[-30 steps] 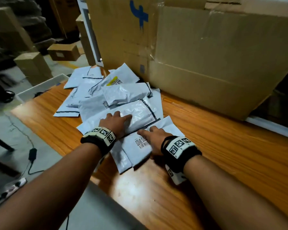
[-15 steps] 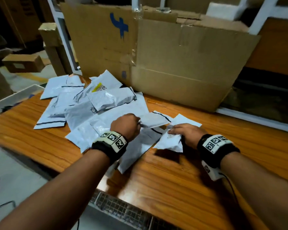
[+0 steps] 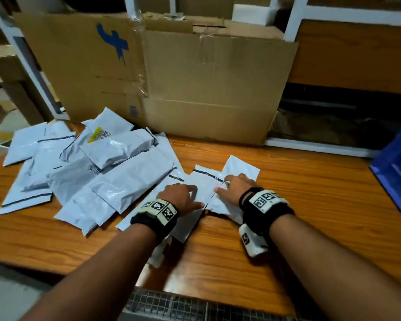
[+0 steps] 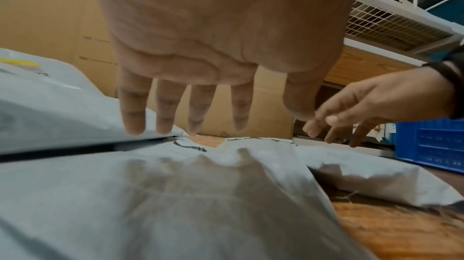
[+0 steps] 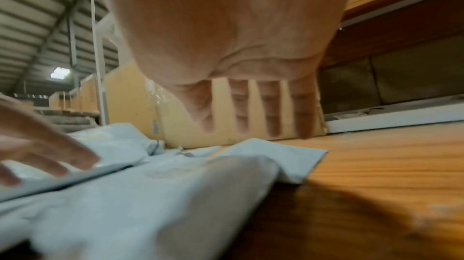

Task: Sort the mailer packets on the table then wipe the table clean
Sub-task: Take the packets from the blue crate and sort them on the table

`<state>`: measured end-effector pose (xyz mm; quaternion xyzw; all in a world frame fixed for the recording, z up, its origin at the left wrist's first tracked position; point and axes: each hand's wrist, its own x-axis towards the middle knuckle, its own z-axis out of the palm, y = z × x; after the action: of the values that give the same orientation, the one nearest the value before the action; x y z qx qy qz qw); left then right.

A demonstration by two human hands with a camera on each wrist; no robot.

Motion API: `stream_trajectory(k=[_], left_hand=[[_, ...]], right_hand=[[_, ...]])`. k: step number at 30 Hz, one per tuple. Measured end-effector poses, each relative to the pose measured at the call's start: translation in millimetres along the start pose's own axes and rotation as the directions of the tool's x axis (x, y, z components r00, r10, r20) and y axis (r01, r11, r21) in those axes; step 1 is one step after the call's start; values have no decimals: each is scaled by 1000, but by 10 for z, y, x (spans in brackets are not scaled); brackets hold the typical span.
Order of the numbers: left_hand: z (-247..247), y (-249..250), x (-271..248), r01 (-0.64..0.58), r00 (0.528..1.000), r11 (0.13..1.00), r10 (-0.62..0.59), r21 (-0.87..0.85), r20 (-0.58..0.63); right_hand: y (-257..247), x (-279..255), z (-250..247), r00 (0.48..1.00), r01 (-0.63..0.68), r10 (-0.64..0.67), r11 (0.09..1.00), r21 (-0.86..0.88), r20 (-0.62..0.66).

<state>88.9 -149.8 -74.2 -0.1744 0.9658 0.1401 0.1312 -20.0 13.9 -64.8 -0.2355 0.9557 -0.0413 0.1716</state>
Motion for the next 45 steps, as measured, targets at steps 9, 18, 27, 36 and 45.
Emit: stream_trajectory(k=[9,18,27,36,45], left_hand=[[100,105,42,25,1000,999,-25,47,-8],[130,338,70,135,989,987,-139,82,46],[116,391,-9,169,979,981,-178,97,95],[27,257,38,30,996,995,-38,-97,-76],[-12,472,119,-51,979,975,6,-214,-204]], right_hand=[[127,-23,-71,979,99,-80,991,-92,186],[186,-33,62,988,-81,79,997,6,136],[297,-172,108,989,-136,136,991,-6,59],[440,-362,19,989,-146,144,983,115,24],[871,-719,-190,968,-218,239,950,224,-71]])
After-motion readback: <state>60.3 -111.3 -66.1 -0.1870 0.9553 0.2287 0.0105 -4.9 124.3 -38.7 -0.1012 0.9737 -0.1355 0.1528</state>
